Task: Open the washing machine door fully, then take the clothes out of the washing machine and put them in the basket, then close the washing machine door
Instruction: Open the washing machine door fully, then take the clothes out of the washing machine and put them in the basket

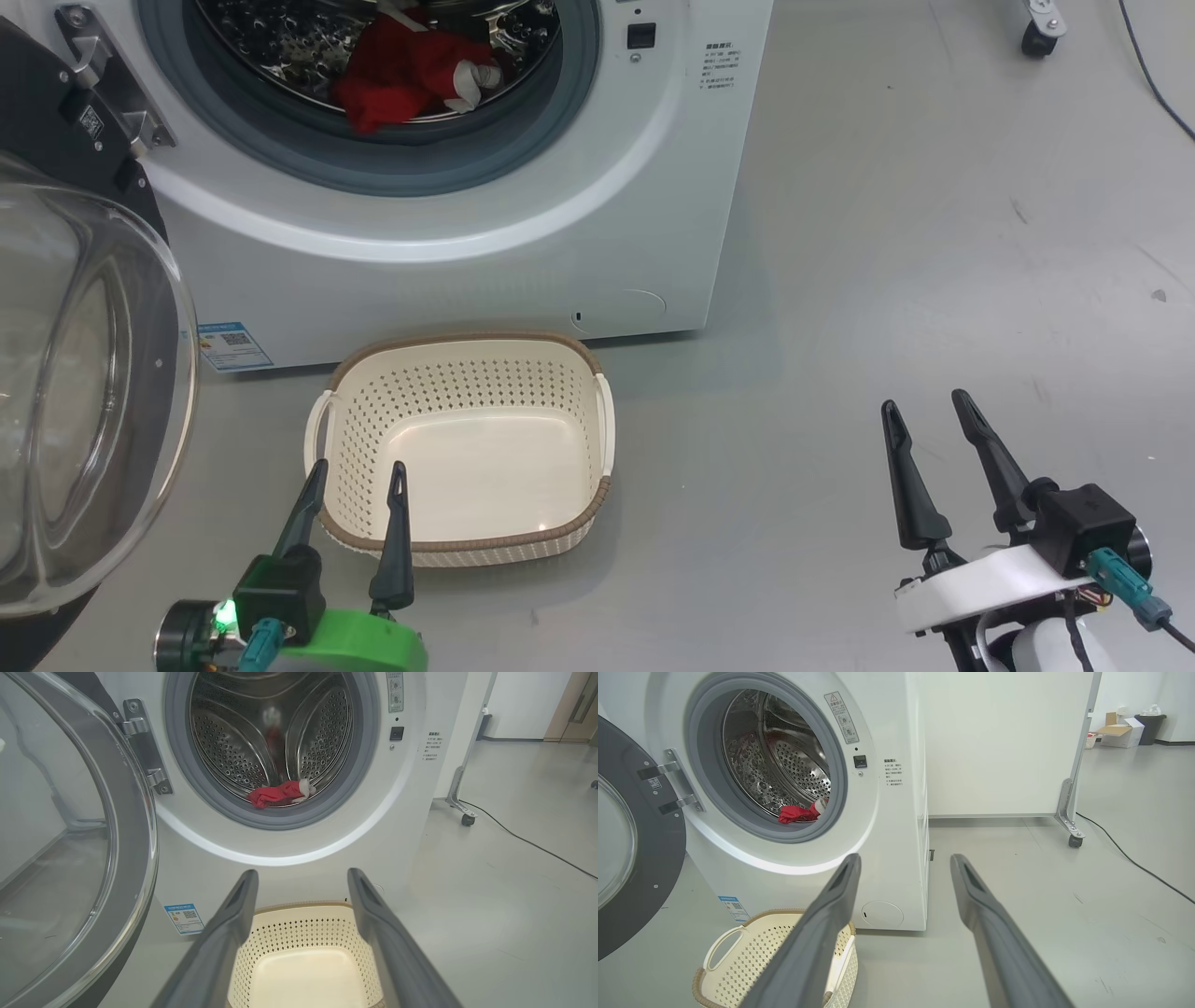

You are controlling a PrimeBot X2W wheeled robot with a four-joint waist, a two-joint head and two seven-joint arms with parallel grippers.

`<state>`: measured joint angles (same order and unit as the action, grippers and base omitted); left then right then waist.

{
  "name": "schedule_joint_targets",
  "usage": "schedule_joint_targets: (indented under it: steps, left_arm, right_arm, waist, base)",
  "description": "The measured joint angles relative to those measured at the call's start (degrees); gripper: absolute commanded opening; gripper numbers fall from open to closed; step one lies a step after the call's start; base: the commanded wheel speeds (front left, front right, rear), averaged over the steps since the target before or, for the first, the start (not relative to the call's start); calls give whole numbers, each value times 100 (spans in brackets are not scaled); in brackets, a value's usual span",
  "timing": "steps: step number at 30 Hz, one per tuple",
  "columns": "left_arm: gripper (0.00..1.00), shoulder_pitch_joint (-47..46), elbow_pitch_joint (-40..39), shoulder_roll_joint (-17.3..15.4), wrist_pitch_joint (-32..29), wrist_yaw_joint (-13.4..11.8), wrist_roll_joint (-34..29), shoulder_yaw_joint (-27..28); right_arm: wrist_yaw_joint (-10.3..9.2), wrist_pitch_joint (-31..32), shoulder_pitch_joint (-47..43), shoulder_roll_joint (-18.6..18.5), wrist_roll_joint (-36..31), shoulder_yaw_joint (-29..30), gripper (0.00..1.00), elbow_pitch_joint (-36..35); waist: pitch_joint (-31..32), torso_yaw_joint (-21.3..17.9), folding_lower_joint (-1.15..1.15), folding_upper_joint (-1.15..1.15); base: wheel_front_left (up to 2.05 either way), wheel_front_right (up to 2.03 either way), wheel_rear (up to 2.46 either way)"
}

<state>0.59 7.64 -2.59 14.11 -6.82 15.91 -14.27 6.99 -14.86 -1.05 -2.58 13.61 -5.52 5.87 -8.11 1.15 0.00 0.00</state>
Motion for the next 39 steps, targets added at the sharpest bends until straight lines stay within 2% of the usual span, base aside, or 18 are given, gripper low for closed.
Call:
schedule_joint_targets:
  steps: [39]
  left_arm:
    - [100, -8, 212, 1, -101, 0, -90, -19]
  right_arm:
    - [-16, 0, -201, 14, 266, -99, 100, -96]
  waist:
    - [208, -47, 0, 0]
  base:
    - [1, -1, 0]
